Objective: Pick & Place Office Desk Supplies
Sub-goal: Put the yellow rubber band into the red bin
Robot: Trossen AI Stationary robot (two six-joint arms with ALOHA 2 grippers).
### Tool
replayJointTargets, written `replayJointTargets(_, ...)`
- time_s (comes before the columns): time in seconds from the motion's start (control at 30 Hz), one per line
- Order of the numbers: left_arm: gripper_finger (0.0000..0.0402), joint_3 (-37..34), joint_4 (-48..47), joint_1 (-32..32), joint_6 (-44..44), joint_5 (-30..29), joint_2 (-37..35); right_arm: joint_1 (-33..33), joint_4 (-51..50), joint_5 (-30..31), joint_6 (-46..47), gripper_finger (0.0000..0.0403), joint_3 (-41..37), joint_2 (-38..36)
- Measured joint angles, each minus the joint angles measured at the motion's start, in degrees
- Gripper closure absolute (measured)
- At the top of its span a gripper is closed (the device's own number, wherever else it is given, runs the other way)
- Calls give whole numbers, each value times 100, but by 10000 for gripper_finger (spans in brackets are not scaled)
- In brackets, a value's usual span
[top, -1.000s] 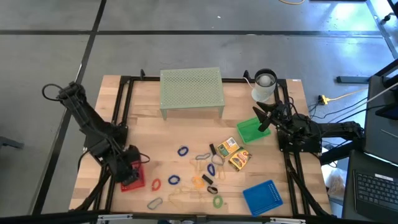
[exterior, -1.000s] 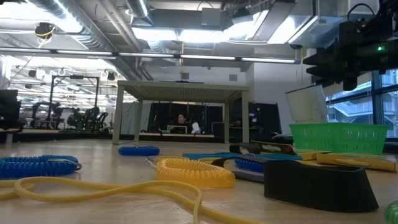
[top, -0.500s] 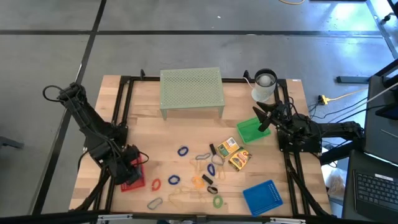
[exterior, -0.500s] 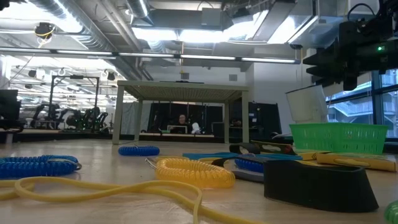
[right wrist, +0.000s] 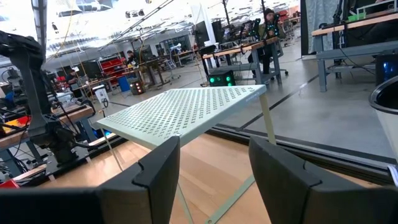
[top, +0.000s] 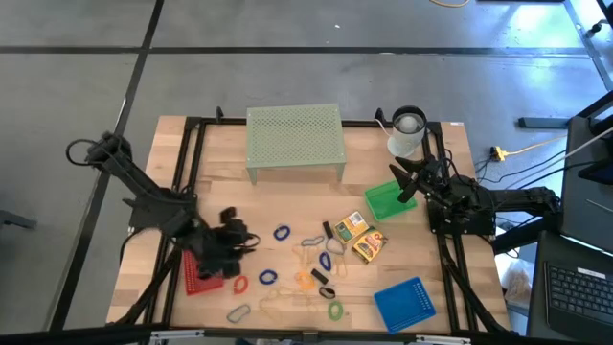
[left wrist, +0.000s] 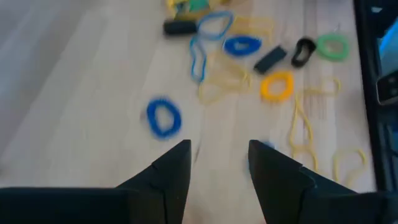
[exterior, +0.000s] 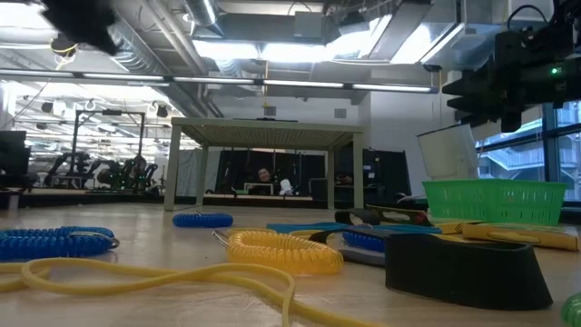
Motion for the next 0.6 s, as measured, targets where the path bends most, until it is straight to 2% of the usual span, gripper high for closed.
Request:
replayJointTargets(0.17, 229, 0, 1044, 490, 1297, 7, 761, 0, 0, -1, 2, 209, 0, -1)
replayJointTargets(0.27, 216, 0, 1384, 730, 1775, -9, 1238, 1, 2, 0, 0, 209, 0, -1)
replayJointTargets(0.4, 203, 0, 1651, 986, 1853, -171, 1661, 0, 1, 0, 2, 209, 0, -1)
replayJointTargets(0.6, 199, -2, 2239, 1245, 1680, -44, 1963, 0, 0, 1, 2, 209, 0, 0)
